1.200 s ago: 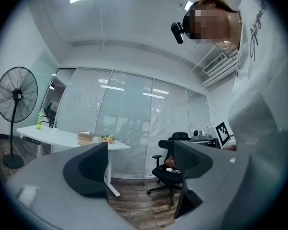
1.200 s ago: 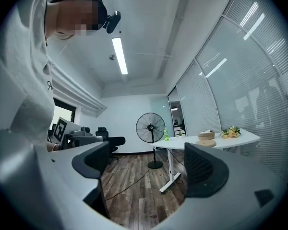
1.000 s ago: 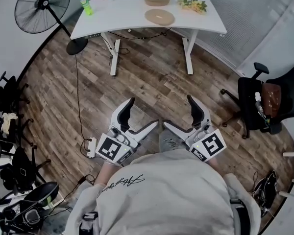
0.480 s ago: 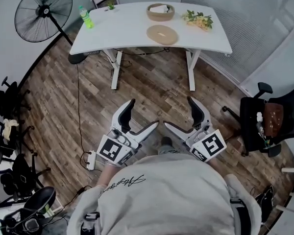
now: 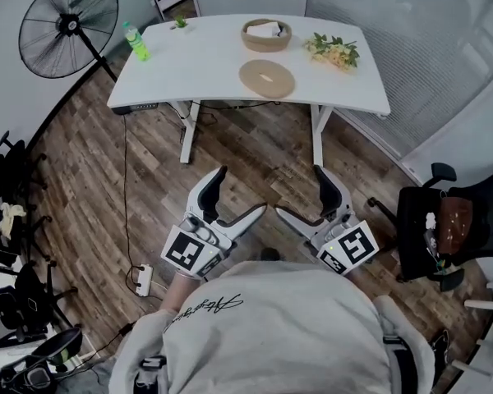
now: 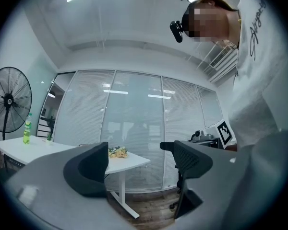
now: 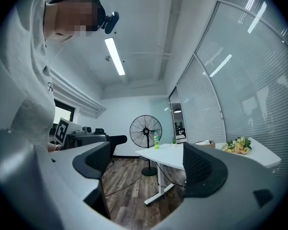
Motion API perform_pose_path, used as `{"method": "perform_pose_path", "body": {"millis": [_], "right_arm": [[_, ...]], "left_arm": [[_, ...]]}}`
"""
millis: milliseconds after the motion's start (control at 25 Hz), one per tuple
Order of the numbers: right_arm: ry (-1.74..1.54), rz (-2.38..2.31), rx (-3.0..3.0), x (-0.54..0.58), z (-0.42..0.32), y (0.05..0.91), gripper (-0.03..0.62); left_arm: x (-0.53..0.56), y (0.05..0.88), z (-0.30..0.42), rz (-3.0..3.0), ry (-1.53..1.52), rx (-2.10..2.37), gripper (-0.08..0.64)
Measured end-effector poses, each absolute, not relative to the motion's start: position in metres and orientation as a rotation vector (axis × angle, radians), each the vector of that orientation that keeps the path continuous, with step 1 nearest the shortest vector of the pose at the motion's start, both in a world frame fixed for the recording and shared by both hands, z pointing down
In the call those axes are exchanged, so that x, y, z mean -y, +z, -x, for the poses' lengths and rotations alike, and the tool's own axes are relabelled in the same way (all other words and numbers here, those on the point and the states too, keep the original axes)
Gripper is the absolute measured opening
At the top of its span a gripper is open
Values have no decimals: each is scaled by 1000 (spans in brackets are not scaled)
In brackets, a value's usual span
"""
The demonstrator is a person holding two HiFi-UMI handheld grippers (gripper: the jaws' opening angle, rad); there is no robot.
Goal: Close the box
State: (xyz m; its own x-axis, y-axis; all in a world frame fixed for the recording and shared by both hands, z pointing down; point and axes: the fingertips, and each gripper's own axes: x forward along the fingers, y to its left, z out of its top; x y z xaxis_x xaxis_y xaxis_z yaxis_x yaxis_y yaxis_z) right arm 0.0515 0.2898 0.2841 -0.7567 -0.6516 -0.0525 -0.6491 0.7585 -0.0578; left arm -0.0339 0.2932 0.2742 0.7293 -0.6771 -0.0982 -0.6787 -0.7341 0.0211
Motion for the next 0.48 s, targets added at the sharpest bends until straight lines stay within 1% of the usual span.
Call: {"method": "perform_pose_path", "body": {"millis": [200, 480], "right_arm": [[-87, 1035, -2892, -265, -62, 291, 457], [-99, 1004, -2892, -254, -57, 294, 455]], "left_arm": [[-270, 279, 19, 2910, 166, -1158, 407], [-262, 289, 30, 2935, 136, -1194, 407]]}}
